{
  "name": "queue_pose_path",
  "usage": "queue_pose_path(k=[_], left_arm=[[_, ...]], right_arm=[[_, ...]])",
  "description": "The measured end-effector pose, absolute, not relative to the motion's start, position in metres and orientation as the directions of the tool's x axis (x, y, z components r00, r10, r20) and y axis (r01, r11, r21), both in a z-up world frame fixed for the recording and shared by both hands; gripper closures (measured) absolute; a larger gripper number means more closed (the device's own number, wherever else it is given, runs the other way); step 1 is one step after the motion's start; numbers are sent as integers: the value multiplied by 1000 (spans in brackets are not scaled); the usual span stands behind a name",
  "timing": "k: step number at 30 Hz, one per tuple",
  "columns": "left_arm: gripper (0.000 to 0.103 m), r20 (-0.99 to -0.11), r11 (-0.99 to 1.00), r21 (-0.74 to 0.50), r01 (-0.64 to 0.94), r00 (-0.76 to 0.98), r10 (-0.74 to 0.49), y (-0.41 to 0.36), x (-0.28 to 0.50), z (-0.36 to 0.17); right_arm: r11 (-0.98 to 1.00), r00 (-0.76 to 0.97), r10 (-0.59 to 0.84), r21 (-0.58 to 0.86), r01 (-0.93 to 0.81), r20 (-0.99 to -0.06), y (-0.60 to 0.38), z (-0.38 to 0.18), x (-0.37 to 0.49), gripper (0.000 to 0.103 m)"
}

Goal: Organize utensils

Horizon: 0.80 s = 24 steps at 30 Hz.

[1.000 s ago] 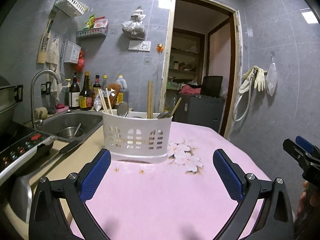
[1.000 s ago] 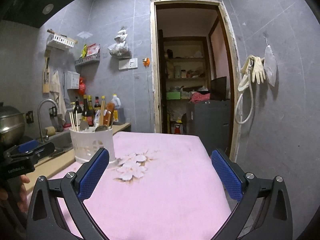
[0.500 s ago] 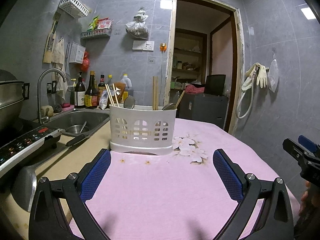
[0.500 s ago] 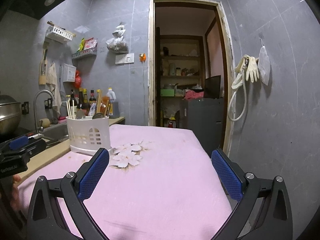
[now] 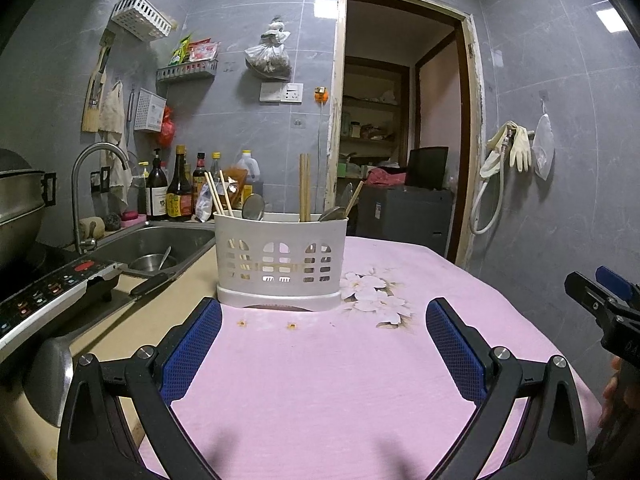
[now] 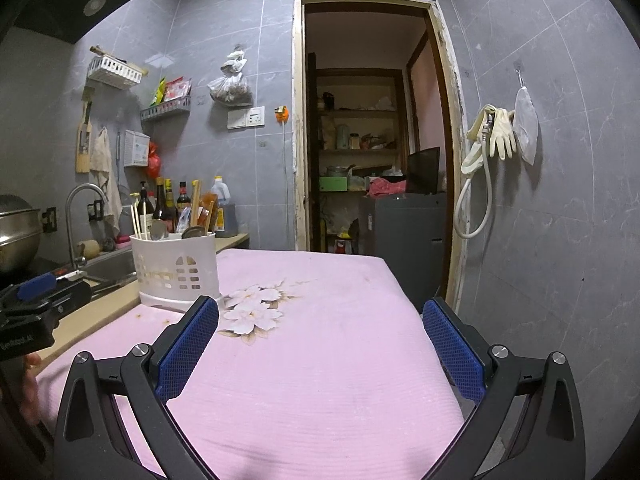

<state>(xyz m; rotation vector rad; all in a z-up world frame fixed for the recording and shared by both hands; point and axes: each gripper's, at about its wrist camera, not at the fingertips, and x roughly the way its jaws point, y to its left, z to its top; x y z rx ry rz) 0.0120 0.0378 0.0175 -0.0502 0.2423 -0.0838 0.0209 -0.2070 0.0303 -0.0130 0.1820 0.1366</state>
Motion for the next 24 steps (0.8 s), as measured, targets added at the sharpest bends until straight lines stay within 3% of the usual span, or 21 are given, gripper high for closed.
queue_pose_path(k=[24], left_arm=[[3, -232, 996, -53, 72, 969, -83, 39, 11, 18]], right_arm=[[991, 974, 135, 2, -137, -182, -207, 30, 21, 0]])
